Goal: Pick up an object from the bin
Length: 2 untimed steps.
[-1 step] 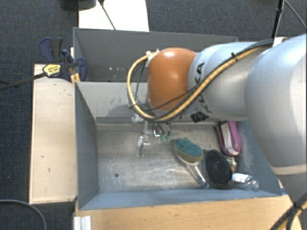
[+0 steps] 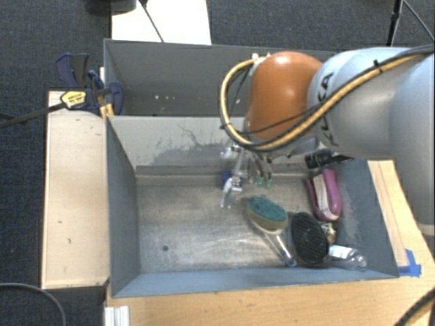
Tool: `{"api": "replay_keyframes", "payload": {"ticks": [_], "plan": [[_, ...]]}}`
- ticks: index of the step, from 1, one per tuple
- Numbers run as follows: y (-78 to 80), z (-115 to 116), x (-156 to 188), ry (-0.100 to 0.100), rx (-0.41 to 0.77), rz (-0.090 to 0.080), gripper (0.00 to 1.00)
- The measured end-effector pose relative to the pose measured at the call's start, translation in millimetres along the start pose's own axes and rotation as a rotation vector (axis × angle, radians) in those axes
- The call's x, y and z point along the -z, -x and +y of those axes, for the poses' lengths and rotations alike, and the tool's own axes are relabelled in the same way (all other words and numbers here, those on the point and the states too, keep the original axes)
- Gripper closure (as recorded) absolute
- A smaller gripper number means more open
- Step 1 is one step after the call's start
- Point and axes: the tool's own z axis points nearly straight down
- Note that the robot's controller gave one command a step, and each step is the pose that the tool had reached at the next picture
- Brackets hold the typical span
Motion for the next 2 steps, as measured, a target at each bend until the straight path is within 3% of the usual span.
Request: {"api": "replay_keyframes", "payload": {"ticks": [1,2], "plan": [[-23.5,-98,-65,-0.006,-0.093,0.011,0.00],[-3.1,-117,-84,0.002,-0.012,0.000,0.00]]}}
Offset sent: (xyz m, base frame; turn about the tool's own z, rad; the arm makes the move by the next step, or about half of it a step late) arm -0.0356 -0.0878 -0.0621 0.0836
